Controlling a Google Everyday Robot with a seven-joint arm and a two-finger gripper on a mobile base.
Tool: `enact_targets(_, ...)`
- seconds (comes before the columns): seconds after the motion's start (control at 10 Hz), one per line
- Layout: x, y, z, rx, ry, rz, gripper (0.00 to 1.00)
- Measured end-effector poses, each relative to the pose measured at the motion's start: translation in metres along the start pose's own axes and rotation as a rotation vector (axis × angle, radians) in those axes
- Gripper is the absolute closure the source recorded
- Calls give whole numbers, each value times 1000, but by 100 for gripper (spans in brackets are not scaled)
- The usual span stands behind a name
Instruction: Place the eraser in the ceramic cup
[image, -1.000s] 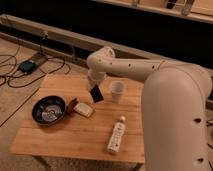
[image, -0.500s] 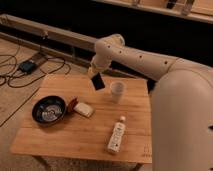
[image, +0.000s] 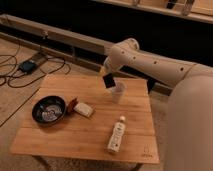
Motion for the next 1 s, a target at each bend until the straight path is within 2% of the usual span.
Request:
enact_targets(0.2, 6, -6, 2, 26, -50, -10, 98)
enact_targets(0.5, 13, -7, 4, 55, -83, -28, 98)
enact_targets(1.0, 33, -28, 4, 108, -64, -12, 98)
